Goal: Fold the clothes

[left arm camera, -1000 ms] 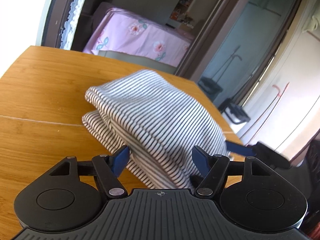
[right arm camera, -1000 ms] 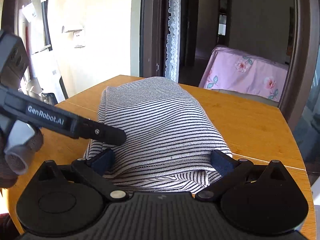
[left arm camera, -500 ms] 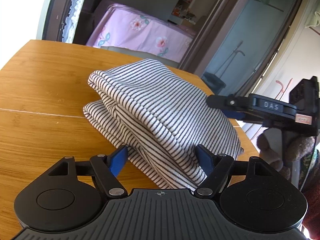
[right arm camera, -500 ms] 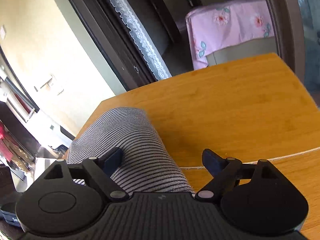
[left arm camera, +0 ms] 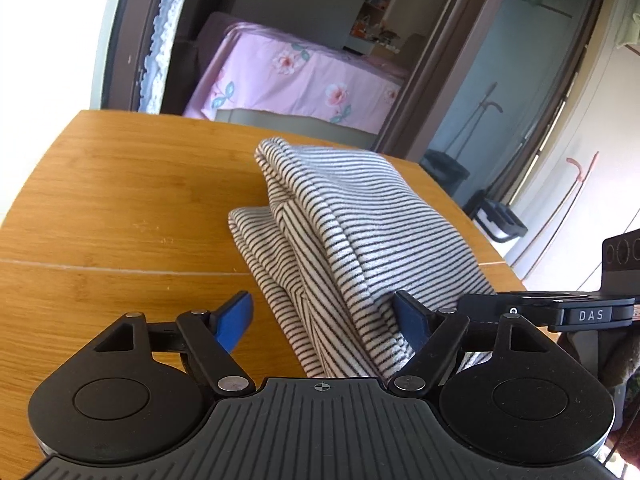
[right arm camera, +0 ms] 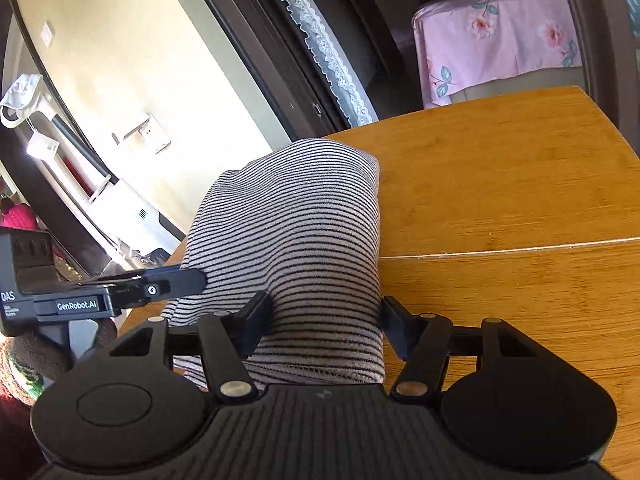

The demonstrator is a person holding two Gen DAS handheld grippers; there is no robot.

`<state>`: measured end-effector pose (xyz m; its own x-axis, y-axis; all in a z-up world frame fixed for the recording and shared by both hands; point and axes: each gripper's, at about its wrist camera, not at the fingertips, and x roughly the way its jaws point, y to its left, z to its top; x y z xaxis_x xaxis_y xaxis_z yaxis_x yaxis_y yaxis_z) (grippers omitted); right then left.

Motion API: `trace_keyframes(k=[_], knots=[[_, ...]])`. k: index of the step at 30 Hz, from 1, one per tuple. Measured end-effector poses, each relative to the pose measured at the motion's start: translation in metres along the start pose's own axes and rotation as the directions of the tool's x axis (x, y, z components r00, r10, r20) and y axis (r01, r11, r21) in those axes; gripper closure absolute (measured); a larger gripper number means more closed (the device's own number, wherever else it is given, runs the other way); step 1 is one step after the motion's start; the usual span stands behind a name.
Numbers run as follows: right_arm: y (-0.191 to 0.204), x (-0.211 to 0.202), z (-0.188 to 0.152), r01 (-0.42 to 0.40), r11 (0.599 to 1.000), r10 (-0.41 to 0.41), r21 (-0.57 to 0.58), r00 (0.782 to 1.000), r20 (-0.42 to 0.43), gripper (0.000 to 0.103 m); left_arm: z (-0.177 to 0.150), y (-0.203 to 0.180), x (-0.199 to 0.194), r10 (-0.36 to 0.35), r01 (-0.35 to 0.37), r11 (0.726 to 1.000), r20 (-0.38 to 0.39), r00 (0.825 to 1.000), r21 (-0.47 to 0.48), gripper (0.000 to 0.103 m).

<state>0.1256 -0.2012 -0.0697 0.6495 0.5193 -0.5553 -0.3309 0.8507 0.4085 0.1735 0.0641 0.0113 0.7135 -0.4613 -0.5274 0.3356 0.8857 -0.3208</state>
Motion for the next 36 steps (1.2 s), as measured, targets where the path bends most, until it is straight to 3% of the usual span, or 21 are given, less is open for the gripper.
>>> trace_keyframes(k=[3,8,10,12,13,14,16,19,21,22,25,26,29,32,36], knots=[[0.017,-0.001,-0.001,0.04,0.995,-0.04,-0.087,0.999,0.005,0.041,0.005,-0.007,-0.01,0.011,-0.012,0.999,0.033,0.999,0.044,0.029],[0.036,-0.002,-0.002,0.076,0.982,-0.074,-0.17,0.997,0.016,0.041,0.034,-0.025,-0.014,-0.153,0.146,0.987,0.107,0.982,0.072,0.028],[0.043,-0.005,-0.003,0.093,0.975,-0.089,-0.203,0.996,0.028,0.039,0.043,-0.023,0.006,-0.183,0.178,0.982,0.083,0.98,0.063,0.028],[0.046,-0.014,0.003,0.092,0.971,-0.081,-0.221,0.995,0.058,0.028,0.037,-0.01,0.029,-0.138,0.137,0.99,0.018,0.99,0.021,0.029],[0.045,-0.018,0.009,0.094,0.973,-0.078,-0.21,0.993,0.083,0.023,0.034,-0.004,0.04,-0.115,0.115,0.993,-0.016,0.993,0.001,0.037],[0.044,-0.021,0.017,0.1,0.977,-0.079,-0.189,0.99,0.114,0.018,0.031,0.002,0.052,-0.094,0.093,0.996,-0.049,0.994,-0.019,0.038],[0.035,-0.021,0.035,0.118,0.985,-0.097,-0.123,0.982,0.165,0.017,0.021,0.006,0.05,-0.1,0.101,0.995,-0.014,0.995,0.027,0.038],[0.009,0.002,0.058,0.05,0.998,-0.055,0.041,0.99,0.13,0.017,0.019,0.009,0.045,-0.105,0.105,0.994,-0.006,0.994,0.004,0.038],[-0.007,0.027,0.056,-0.019,0.987,0.014,0.159,0.999,0.038,0.031,0.017,0.01,0.045,-0.104,0.104,0.994,-0.005,0.995,0.017,0.038],[-0.015,0.04,0.054,-0.049,0.975,0.052,0.218,0.999,-0.008,0.032,0.017,0.01,0.044,-0.104,0.105,0.994,-0.004,0.995,0.02,0.038],[-0.023,0.053,0.039,-0.128,0.928,0.132,0.351,0.991,0.012,0.036,0.015,0.011,0.042,-0.106,0.106,0.994,-0.004,0.994,0.028,0.038],[-0.016,0.048,0.037,-0.134,0.945,0.128,0.299,0.991,0.04,0.041,0.013,0.011,0.042,-0.102,0.102,0.994,-0.002,0.995,0.039,0.038],[0.01,0.038,0.032,-0.101,0.99,0.092,0.101,0.992,0.089,0.043,0.012,0.012,0.041,-0.098,0.098,0.994,0.004,0.995,0.049,0.037],[0.011,0.046,0.034,-0.026,0.998,0.023,0.059,0.999,0.046,0.043,0.012,0.017,0.038,-0.114,0.114,0.993,0.001,0.993,0.026,0.034],[0.011,0.046,0.028,0.014,1.0,-0.015,0.019,0.998,0.059,0.041,0.011,0.01,0.037,-0.082,0.082,0.996,0.008,0.997,0.048,0.034]])
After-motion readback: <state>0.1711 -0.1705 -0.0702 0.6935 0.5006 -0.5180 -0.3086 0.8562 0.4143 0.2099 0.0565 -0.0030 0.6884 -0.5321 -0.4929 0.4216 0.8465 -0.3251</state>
